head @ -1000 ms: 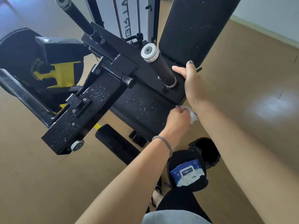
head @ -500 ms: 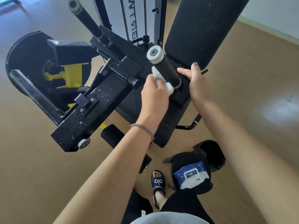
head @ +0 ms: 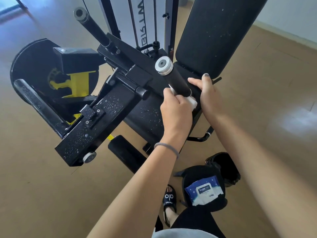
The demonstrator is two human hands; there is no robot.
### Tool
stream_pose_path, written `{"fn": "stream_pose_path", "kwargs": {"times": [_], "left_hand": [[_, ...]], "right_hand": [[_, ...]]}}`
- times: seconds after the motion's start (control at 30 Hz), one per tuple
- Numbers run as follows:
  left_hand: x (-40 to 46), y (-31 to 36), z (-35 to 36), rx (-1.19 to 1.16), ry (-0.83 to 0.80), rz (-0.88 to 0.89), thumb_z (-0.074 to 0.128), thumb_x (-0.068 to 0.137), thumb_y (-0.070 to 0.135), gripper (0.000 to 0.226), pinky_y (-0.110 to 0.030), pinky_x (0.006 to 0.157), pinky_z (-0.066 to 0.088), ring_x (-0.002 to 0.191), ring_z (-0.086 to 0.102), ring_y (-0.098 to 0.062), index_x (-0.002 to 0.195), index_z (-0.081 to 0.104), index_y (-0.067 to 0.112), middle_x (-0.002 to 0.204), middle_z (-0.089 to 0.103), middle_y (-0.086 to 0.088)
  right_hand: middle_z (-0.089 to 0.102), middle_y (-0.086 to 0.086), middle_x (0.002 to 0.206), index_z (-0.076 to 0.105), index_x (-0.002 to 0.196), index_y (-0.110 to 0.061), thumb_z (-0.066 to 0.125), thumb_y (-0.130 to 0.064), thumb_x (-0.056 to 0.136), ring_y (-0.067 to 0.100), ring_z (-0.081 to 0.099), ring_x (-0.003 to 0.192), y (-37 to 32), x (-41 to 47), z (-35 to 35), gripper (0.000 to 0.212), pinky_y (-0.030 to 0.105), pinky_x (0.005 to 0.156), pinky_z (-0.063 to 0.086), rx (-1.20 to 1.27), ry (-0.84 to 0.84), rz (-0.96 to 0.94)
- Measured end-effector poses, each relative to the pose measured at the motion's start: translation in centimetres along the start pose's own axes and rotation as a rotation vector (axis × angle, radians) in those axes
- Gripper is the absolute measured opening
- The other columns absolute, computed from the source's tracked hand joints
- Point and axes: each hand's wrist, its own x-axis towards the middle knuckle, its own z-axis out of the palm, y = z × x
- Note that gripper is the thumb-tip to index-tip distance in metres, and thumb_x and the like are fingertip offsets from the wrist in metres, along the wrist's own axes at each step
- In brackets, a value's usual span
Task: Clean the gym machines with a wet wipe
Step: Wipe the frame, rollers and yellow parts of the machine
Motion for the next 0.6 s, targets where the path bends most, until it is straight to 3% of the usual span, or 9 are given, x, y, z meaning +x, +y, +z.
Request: {"fn": "stream_pose_path", "kwargs": {"times": [0.1, 0.27, 0.4, 0.47, 0.53, 0.6], "left_hand": [[-0.2, 0.2, -0.5, 0.007, 0.077, 0.164, 0.040, 0.093, 0.001, 0.008, -0.021, 0.052, 0.040, 0.055, 0.045, -0.004, 0.088, 0.042, 0.007, 0.069, 0.054, 0.005], [0.5, -2.1, 0.0, 0.331, -0.126, 0.178, 0.038, 0.100, 0.010, 0.006, -0.044, 0.067, 0.057, 0.074, 0.063, -0.027, 0.099, 0.044, 0.012, 0.083, 0.063, -0.006], [1.1, -4.3, -1.3, 0.485, -0.156, 0.343, 0.037, 0.104, 0.015, 0.011, -0.036, 0.050, 0.042, 0.057, 0.054, -0.025, 0.094, 0.041, 0.013, 0.072, 0.059, -0.007], [2.1, -5.9, -2.6, 0.387, -0.119, 0.127, 0.035, 0.104, 0.020, 0.012, -0.033, 0.050, 0.042, 0.061, 0.054, -0.019, 0.103, 0.047, 0.015, 0.080, 0.059, -0.005], [3.7, -7.4, -3.8, 0.207, -0.106, -0.305, 0.034, 0.104, 0.024, 0.036, -0.041, 0.068, 0.056, 0.072, 0.060, -0.020, 0.135, 0.048, 0.013, 0.097, 0.061, -0.007], [5.2, -8.2, -4.3, -0.068, -0.086, -0.579, 0.035, 0.106, 0.020, 0.040, -0.040, 0.080, 0.058, 0.065, 0.056, -0.017, 0.141, 0.048, 0.006, 0.093, 0.059, -0.008]], "right_hand": [[0.067, -0.011, 0.130, 0.069, 0.128, -0.031, 0.020, -0.050, 0.104, 0.010, 0.057, 0.125, 0.1, 0.1, 0.3, 0.058, 0.038, 0.116, 0.037, -0.009, 0.019, 0.001], [0.067, -0.013, 0.131, 0.070, 0.126, -0.033, 0.019, -0.056, 0.095, 0.009, 0.056, 0.127, -0.2, -0.1, 0.6, 0.064, 0.040, 0.115, 0.038, -0.031, 0.029, 0.000], [0.068, -0.015, 0.128, 0.072, 0.119, -0.040, 0.022, -0.059, 0.096, 0.011, 0.057, 0.125, -0.1, -0.5, 0.9, 0.059, 0.042, 0.112, 0.041, -0.028, 0.062, 0.010], [0.067, -0.013, 0.129, 0.070, 0.124, -0.038, 0.019, -0.047, 0.105, 0.010, 0.055, 0.123, -0.3, -0.6, 1.2, 0.056, 0.034, 0.109, 0.039, -0.092, 0.123, -0.011], [0.068, -0.014, 0.124, 0.070, 0.125, -0.036, 0.017, -0.041, 0.108, 0.009, 0.055, 0.117, -0.3, -0.6, 1.4, 0.056, 0.027, 0.097, 0.039, -0.110, 0.172, -0.034], [0.068, -0.019, 0.112, 0.070, 0.125, -0.035, 0.018, -0.040, 0.108, 0.006, 0.054, 0.109, -0.2, -0.5, 1.6, 0.055, 0.018, 0.084, 0.038, -0.102, 0.179, -0.033]]}}
